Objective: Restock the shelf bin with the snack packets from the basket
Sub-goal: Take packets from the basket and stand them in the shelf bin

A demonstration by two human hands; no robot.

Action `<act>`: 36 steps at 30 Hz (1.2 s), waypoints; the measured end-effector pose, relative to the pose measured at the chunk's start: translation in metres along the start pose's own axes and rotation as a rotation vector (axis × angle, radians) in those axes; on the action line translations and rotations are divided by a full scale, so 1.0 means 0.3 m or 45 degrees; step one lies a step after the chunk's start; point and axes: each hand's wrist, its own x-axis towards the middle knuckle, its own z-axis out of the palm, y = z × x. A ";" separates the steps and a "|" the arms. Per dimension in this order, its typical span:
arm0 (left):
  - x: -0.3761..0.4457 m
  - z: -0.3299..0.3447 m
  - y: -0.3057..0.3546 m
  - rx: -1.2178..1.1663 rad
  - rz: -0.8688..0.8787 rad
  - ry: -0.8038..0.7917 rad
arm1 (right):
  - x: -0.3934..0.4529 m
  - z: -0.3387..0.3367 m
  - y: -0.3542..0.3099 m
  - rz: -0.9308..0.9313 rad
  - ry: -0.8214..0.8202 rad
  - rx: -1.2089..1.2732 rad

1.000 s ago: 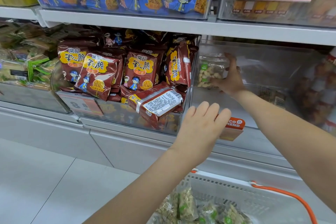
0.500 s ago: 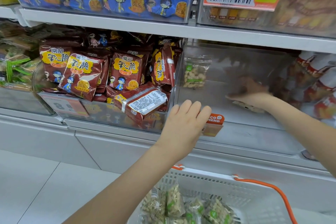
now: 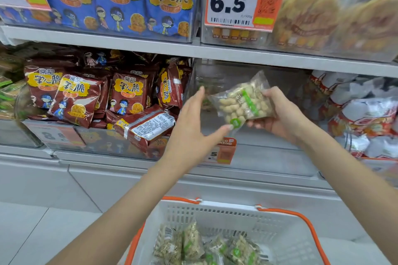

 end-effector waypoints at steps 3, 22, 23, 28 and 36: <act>0.015 -0.034 0.030 -0.548 -0.289 -0.112 | -0.070 0.065 -0.031 -0.052 -0.223 -0.009; 0.022 -0.090 -0.014 -0.756 -0.472 -0.210 | -0.110 0.114 -0.009 -0.380 -0.077 -0.340; 0.024 -0.092 -0.015 -0.706 -0.450 -0.231 | -0.112 0.112 -0.015 -0.393 -0.093 -0.384; 0.017 -0.073 -0.001 -0.660 -0.326 -0.358 | -0.135 0.127 -0.038 -0.499 -0.070 -0.621; 0.008 -0.070 0.027 -0.858 -0.187 -0.087 | -0.150 0.141 -0.028 -0.574 -0.042 -0.388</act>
